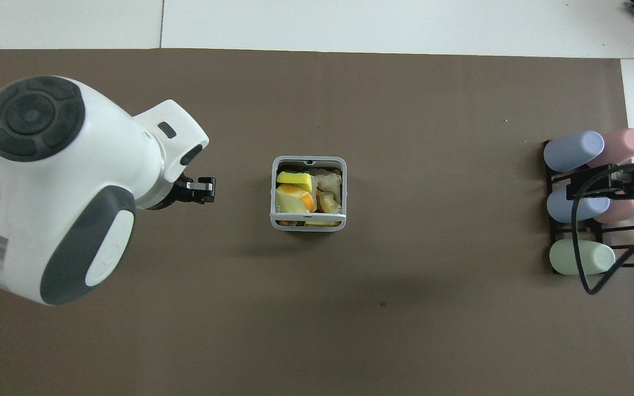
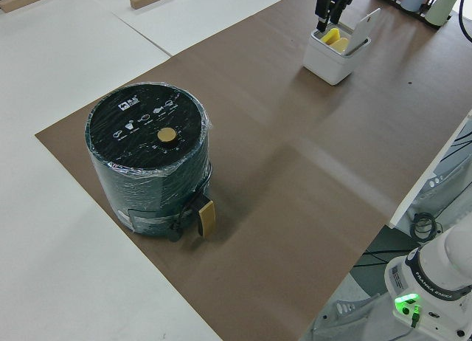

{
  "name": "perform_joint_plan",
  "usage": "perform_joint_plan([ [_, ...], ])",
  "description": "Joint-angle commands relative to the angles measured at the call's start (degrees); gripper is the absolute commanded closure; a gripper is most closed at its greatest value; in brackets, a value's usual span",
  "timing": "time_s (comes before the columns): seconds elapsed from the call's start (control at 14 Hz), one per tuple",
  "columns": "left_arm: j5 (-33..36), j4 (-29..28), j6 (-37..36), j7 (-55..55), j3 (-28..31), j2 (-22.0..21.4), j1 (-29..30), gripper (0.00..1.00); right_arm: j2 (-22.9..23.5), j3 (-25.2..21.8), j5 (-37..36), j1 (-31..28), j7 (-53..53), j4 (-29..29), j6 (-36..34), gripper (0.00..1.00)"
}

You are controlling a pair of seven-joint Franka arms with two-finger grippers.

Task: Close trash can lid
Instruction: 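Move the left gripper over the open trash bin toward its lid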

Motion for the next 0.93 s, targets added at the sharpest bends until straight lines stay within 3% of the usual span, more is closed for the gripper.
perform_joint_plan([
  [0.0,0.3,-7.1,2.3,-1.6,1.0,-4.8,-3.9,0.74,-0.9,0.2,0.3,-0.6,-1.7,-0.7,-0.5,0.0],
  [0.21,-1.6,-11.6,3.5,-4.7,1.0,-7.0,-7.3,0.76,-1.0,0.2,0.3,-0.6,-1.7,-0.7,-0.5,0.0],
  [0.43,-3.3,-15.9,14.1,-13.1,1.0,-7.8,-11.8,0.76,-1.0,0.2,0.3,-0.6,-1.7,-0.7,-0.5,0.0],
  [0.86,-3.4,-17.3,36.4,-25.7,1.0,-2.4,-14.8,0.76,-1.0,0.2,0.3,-0.6,-1.7,-0.7,-0.5,0.0],
])
